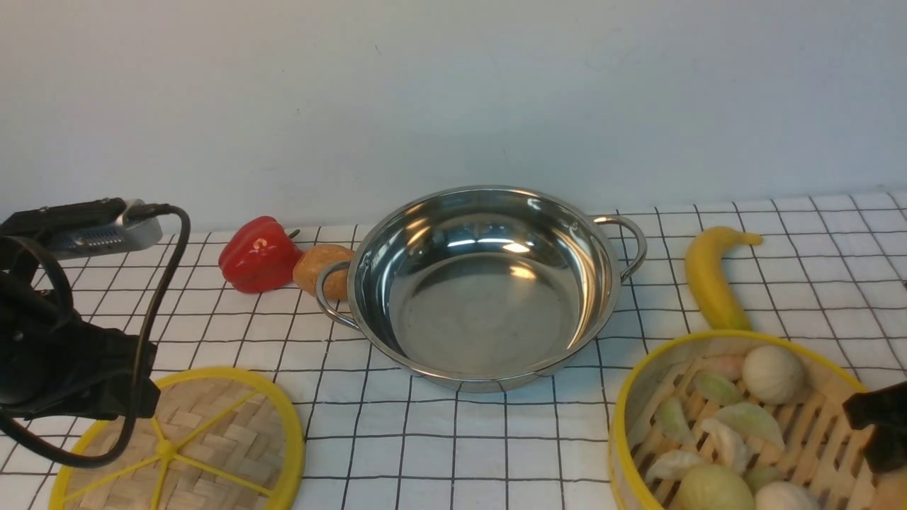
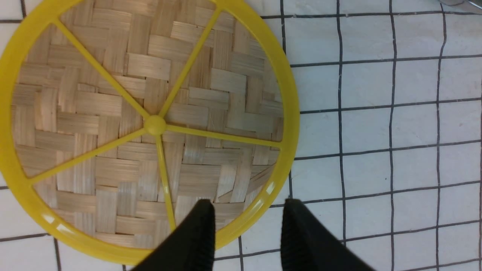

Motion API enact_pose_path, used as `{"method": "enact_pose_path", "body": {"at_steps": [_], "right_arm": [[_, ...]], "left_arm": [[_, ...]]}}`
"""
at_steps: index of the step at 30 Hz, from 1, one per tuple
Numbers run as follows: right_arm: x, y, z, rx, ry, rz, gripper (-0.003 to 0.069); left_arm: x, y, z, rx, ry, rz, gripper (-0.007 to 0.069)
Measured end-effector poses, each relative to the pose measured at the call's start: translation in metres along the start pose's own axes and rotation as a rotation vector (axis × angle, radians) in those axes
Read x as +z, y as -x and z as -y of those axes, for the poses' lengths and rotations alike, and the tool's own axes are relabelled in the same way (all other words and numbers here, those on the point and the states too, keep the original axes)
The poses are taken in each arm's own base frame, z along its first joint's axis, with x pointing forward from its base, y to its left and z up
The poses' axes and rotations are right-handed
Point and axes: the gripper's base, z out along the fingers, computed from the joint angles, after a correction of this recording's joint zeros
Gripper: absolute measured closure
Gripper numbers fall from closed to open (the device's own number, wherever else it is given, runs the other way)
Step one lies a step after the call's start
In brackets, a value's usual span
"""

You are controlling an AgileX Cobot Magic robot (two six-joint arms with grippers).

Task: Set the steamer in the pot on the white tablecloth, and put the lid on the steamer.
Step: 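Reach for and grasp the rim of the bamboo steamer holding the buns with the right gripper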

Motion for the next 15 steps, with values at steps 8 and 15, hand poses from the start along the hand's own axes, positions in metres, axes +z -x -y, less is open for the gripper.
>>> {"method": "enact_pose_path", "body": {"at_steps": [8, 15], "right_arm": [[0.0000, -0.0001, 0.0009, 0.008, -0.010, -0.001, 0.0475], [0.0001, 0.0001, 0.0005, 0.010, -0.014, 0.002, 0.0571]], "left_arm": [[0.0000, 0.0003, 0.0009, -0.005, -0.009, 0.003, 0.0382], [0.0000, 0.0006, 0.0015, -0.009, -0.017, 0.006, 0.0382]]}}
